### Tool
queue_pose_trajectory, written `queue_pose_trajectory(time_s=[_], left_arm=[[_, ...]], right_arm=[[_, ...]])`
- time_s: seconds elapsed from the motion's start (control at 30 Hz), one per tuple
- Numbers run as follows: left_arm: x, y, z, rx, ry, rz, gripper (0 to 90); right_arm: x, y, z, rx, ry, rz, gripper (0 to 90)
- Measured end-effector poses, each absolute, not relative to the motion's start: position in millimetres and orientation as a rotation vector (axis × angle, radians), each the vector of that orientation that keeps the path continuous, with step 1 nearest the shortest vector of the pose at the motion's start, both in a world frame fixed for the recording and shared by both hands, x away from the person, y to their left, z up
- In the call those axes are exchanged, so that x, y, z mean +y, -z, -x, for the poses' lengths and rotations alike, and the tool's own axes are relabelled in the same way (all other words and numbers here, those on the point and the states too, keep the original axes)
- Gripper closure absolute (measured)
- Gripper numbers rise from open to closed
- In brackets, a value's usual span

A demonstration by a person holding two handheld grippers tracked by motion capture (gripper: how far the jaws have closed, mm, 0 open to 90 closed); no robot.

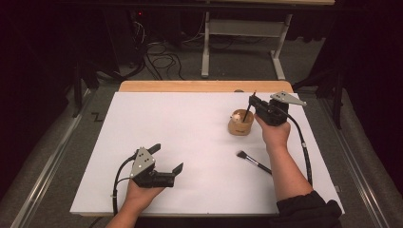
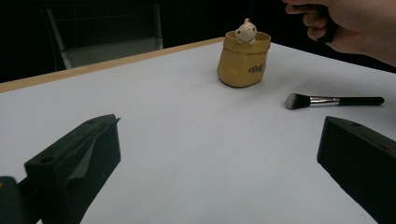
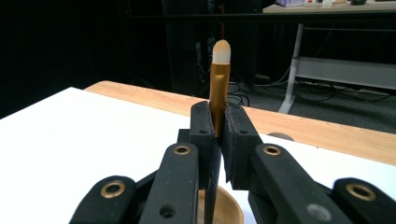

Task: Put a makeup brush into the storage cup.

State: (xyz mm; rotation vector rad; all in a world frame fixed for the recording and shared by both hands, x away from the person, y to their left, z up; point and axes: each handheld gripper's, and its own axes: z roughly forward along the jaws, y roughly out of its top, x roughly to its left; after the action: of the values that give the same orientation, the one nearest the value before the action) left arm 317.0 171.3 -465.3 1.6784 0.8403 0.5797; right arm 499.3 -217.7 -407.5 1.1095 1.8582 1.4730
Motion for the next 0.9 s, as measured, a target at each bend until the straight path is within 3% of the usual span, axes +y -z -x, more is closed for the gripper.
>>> queue_pose_trajectory(time_s=[0.73, 0.8, 0.9], left_arm=[[171.4, 465.0, -317.1, 0.841, -0.581, -1.679, 0.3], [171.2, 465.1, -317.2, 0.84, -0.58, -1.68, 0.3], [171.1, 465.2, -317.3, 0.839, -0.579, -1.682, 0.3]], right_arm=[[-219.8, 412.7, -498.8, 1.882, -1.478, -1.132, 83.7], [-220.3, 412.7, -499.3, 1.891, -1.488, -1.128, 75.7], [-220.4, 412.6, -499.7, 1.892, -1.477, -1.125, 53.4]])
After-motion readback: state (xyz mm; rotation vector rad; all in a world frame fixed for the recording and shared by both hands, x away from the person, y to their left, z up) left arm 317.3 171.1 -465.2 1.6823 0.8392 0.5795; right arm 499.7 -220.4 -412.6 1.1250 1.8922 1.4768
